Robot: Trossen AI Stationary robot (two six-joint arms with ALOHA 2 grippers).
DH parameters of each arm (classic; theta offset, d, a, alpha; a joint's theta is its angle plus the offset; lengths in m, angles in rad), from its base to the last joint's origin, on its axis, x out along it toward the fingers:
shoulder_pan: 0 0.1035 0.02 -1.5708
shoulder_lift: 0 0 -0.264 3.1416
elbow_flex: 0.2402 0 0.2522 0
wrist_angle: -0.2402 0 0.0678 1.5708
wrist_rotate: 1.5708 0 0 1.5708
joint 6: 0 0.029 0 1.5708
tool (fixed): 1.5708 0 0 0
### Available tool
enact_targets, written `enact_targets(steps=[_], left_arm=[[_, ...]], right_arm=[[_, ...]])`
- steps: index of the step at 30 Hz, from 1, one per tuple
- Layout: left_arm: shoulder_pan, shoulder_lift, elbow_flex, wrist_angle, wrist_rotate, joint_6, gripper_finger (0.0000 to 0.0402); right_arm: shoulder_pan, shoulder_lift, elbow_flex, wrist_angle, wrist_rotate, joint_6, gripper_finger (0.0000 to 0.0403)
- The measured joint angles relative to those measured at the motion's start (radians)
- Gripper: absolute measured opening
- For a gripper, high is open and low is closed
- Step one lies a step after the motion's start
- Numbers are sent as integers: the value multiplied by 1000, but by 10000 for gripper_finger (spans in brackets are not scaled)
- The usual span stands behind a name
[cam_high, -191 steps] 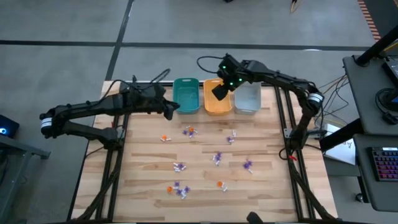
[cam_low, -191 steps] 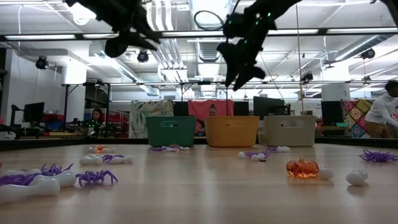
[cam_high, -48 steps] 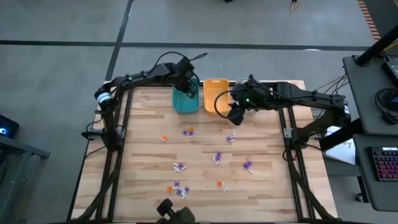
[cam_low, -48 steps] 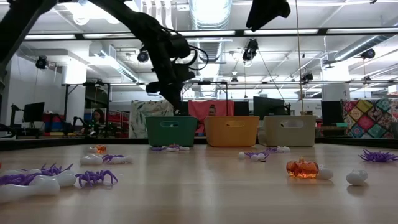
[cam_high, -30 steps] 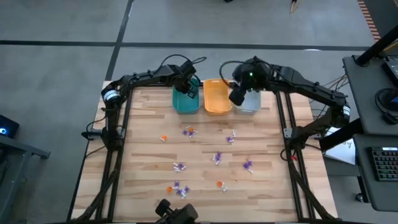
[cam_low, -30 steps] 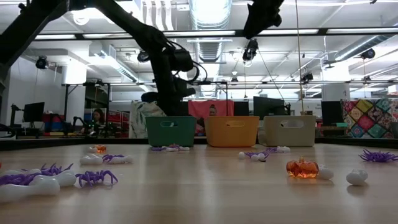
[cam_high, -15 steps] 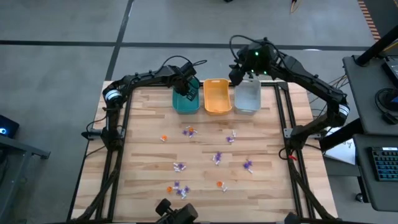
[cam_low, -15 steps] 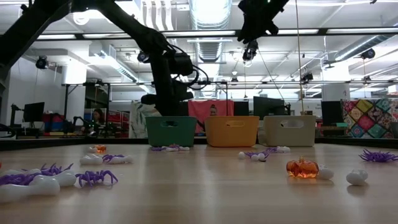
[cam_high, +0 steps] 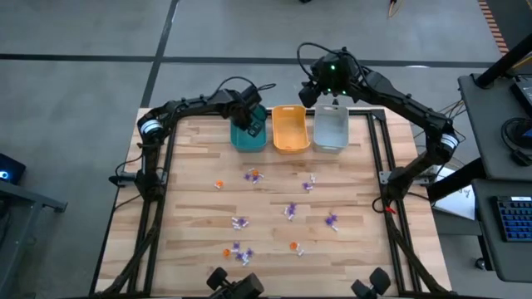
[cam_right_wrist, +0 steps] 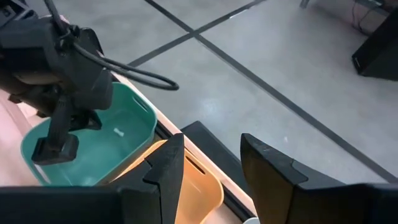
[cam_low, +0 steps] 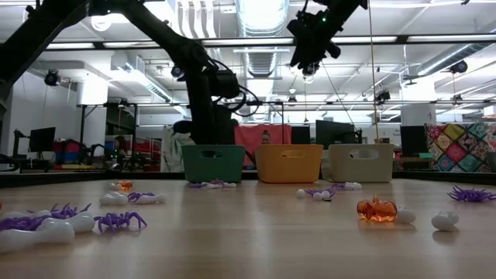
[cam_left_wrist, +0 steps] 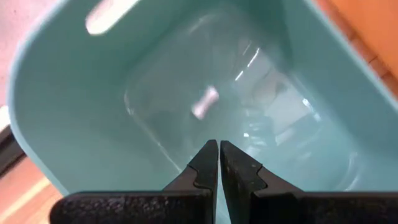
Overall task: Sort Halloween decoration
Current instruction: Put the white bone toy into the blue bin
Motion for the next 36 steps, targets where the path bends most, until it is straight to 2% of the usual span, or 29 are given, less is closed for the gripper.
enact_targets(steps=[7, 12, 22, 27, 36], left_arm=[[0, 0, -1, -2, 1, 11, 0], [0, -8, 63, -54, 2, 37, 0], [-21, -78, 226, -87, 76, 73, 0], [-77, -147, 214, -83, 74, 29, 0], [-246, -218, 201, -85, 74, -48, 0]], right_arm=[[-11, -1, 0, 18, -1, 2, 150], [-13, -7, 0, 11, -12, 17, 150], [-9, -11, 0, -80, -204, 126, 150], [16, -11, 0, -218, -270, 175, 150], [148, -11, 0, -431, -271, 212, 150]])
